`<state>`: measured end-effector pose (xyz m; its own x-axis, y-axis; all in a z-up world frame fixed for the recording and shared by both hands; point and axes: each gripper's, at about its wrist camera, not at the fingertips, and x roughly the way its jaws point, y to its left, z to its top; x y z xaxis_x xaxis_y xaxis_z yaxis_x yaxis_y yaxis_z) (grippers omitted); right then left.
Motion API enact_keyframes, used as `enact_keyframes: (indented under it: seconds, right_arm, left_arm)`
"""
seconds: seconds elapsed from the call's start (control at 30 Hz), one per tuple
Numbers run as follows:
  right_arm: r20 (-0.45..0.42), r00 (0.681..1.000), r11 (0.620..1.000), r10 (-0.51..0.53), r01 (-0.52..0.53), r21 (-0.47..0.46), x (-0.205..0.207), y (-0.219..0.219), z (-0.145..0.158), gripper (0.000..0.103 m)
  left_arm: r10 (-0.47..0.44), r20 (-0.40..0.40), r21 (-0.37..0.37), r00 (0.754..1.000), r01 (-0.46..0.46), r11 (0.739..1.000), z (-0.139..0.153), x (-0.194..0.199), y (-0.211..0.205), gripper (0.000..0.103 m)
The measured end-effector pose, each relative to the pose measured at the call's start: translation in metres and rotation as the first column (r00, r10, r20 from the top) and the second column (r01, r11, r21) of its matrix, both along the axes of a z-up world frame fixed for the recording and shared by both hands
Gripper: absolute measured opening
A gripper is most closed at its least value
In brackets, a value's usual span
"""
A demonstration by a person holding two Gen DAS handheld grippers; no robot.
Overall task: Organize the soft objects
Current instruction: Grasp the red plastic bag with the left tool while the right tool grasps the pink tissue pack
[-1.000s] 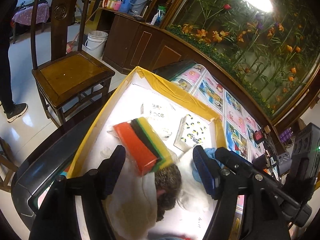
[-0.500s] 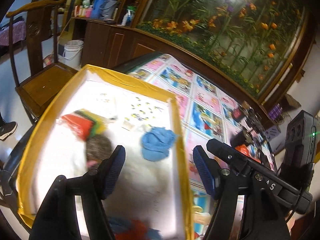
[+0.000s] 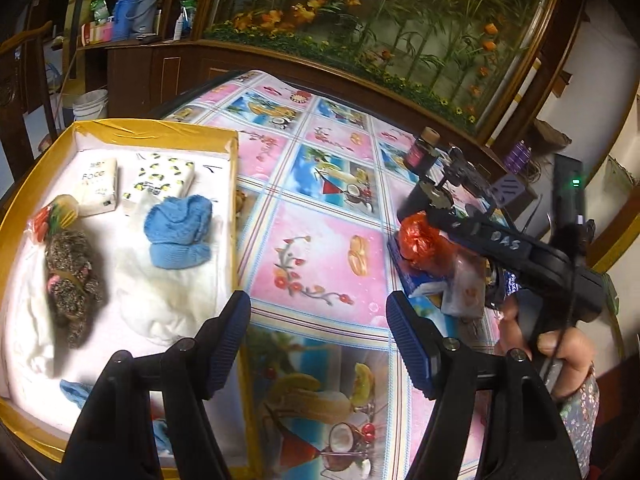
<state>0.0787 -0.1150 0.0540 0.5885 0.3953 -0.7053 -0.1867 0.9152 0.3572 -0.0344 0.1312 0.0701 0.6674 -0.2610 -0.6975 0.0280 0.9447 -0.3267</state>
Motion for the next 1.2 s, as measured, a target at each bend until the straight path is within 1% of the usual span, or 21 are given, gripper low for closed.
enact_keyframes:
  seconds: [0.03, 0.07, 0.13, 0.17, 0.2, 0.3, 0.4, 0.5, 0.57, 0.67, 0.8, 0.9, 0.97, 1.07, 1.1, 1.13, 1.2]
  right_arm:
    - [-0.032, 0.999, 0.999, 0.035, -0.034, 0.008, 0.001, 0.004, -0.005, 0.053]
    - [-0.046, 0.996, 0.997, 0.071, -0.070, 0.025, -0.002, 0.009, -0.008, 0.053]
    - [-0.039, 0.989, 0.989, 0.142, -0.140, 0.043, -0.012, 0.020, -0.005, 0.053]
    - [-0.018, 0.988, 0.987, 0.155, -0.154, 0.040, -0.018, 0.023, 0.000, 0.053]
    - [0.001, 0.988, 0.988, 0.152, -0.152, 0.037, -0.023, 0.022, 0.005, 0.053]
    - [0.050, 0.992, 0.991, 0.120, -0.123, 0.053, -0.035, 0.008, 0.018, 0.058]
    - [0.082, 0.994, 0.996, 0.067, -0.071, 0.055, -0.046, -0.015, 0.025, 0.058]
    - [0.096, 0.995, 0.998, 0.015, -0.021, 0.059, -0.054, -0.038, 0.026, 0.058]
    - [0.090, 0.996, 0.998, -0.021, 0.016, 0.058, -0.058, -0.052, 0.024, 0.058]
    - [0.045, 0.996, 0.996, -0.078, 0.075, 0.053, -0.057, -0.072, 0.015, 0.058]
    - [-0.003, 0.993, 0.990, -0.121, 0.121, 0.071, -0.056, -0.089, 0.009, 0.058]
    - [-0.030, 0.991, 0.988, -0.132, 0.134, 0.070, -0.058, -0.093, 0.006, 0.058]
    - [-0.040, 0.990, 0.988, -0.133, 0.136, 0.073, -0.058, -0.094, 0.004, 0.058]
    - [-0.046, 0.991, 0.989, -0.126, 0.129, 0.077, -0.058, -0.093, 0.002, 0.058]
    - [-0.044, 0.992, 0.989, -0.122, 0.125, 0.075, -0.058, -0.093, 0.002, 0.058]
    - [-0.043, 0.992, 0.990, -0.120, 0.123, 0.073, -0.059, -0.092, 0.003, 0.058]
    - [-0.044, 0.992, 0.990, -0.116, 0.119, 0.071, -0.060, -0.090, 0.002, 0.058]
  left_arm:
    - [-0.004, -0.002, 0.000, 1.000, 0.004, 1.000, 0.000, 0.000, -0.001, 0.069]
    - [-0.007, -0.005, 0.001, 1.000, 0.007, 1.000, -0.001, 0.000, -0.002, 0.069]
    - [-0.008, -0.010, 0.001, 1.000, 0.008, 1.000, -0.001, 0.000, -0.002, 0.069]
    - [-0.006, -0.008, 0.001, 1.000, 0.006, 1.000, -0.001, 0.000, -0.002, 0.069]
    - [-0.005, -0.009, 0.001, 1.000, 0.005, 1.000, 0.000, 0.001, -0.002, 0.070]
    - [-0.005, -0.017, -0.005, 1.000, 0.005, 1.000, -0.002, 0.005, -0.001, 0.070]
    - [-0.018, -0.032, -0.007, 0.999, 0.018, 1.000, -0.006, 0.011, -0.006, 0.070]
    - [-0.030, -0.041, 0.006, 0.999, 0.031, 1.000, -0.006, 0.022, -0.016, 0.070]
    - [-0.027, -0.048, 0.031, 0.998, 0.029, 0.999, -0.004, 0.031, -0.024, 0.070]
    - [-0.024, -0.070, 0.086, 0.997, 0.030, 0.996, -0.005, 0.052, -0.041, 0.070]
    - [0.030, -0.127, 0.190, 0.991, -0.005, 0.982, -0.020, 0.081, -0.059, 0.073]
    - [0.068, -0.156, 0.238, 0.985, -0.029, 0.971, -0.034, 0.098, -0.067, 0.073]
    - [0.079, -0.159, 0.269, 0.984, -0.034, 0.962, -0.041, 0.107, -0.073, 0.073]
    - [0.108, -0.162, 0.292, 0.981, -0.057, 0.955, -0.055, 0.119, -0.074, 0.073]
    - [0.117, -0.164, 0.289, 0.980, -0.065, 0.955, -0.059, 0.121, -0.073, 0.073]
    - [0.122, -0.130, 0.298, 0.984, -0.078, 0.951, -0.059, 0.120, -0.072, 0.070]
    - [0.115, -0.108, 0.302, 0.987, -0.078, 0.950, -0.058, 0.116, -0.072, 0.041]
